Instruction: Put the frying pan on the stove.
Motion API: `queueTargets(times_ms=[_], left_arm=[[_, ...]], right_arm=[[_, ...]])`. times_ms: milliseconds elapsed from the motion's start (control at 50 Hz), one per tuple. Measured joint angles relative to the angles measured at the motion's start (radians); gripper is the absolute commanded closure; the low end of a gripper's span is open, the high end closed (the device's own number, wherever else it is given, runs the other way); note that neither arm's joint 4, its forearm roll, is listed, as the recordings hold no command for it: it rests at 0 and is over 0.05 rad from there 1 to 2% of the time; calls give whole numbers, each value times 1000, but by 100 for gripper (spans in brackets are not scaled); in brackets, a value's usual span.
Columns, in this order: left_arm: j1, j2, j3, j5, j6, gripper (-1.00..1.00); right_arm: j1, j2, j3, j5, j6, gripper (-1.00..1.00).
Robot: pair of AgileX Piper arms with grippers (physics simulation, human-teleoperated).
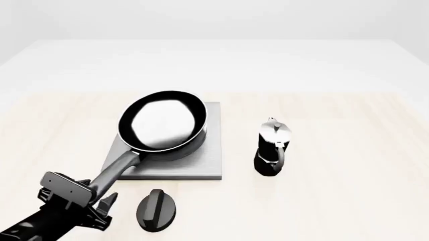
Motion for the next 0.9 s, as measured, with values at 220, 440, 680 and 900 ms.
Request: queueTargets(times_ms=[220,440,680,900], left_arm=[[0,-163,-78,198,11,-100],[13,-305,-162,383,30,-100],[25,-444,-227,539,33,-100],[24,-583,-255,654,10,-100]], right_arm=[[0,0,0,0,0,-100],[-1,0,0,0,1,-100],[-1,0,0,0,1,-100],[-2,0,0,0,3,-100]])
